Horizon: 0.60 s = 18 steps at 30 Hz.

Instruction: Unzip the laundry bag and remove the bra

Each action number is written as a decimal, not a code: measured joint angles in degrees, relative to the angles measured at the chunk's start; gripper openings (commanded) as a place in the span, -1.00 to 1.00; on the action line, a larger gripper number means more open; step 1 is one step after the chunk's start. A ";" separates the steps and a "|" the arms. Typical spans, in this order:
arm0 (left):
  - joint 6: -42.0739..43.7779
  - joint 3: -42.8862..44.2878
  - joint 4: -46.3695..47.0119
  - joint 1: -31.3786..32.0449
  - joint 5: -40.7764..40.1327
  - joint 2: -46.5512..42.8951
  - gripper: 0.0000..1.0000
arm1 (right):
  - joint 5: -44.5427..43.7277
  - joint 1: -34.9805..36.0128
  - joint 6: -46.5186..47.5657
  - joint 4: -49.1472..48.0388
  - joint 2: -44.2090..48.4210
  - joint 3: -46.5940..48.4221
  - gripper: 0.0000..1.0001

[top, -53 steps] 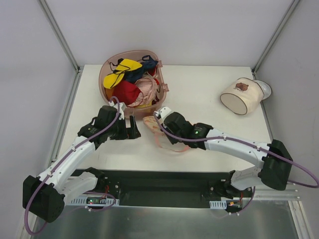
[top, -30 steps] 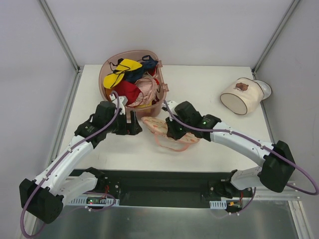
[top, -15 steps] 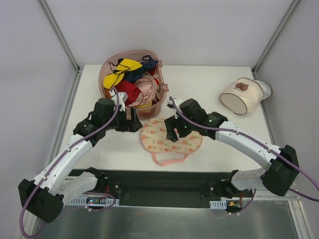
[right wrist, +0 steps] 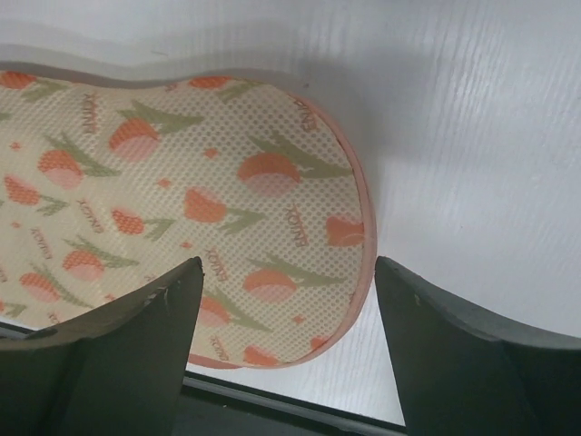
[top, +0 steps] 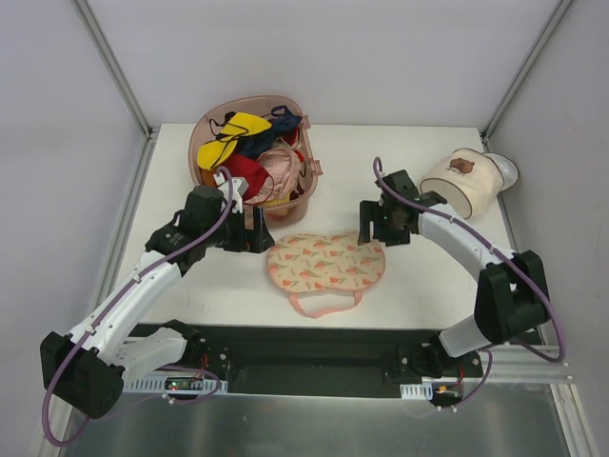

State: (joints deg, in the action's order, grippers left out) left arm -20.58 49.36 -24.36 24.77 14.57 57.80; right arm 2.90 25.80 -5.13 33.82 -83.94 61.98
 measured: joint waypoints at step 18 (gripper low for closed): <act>-4.46 -2.01 2.29 0.33 1.31 4.24 0.84 | 0.85 1.95 -1.64 -1.46 -2.71 -1.81 0.43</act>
State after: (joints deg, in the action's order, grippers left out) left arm -25.04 47.35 -22.06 25.10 15.88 62.04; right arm 3.75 27.75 -6.76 32.36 -86.65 60.16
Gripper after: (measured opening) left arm 0.920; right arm 0.703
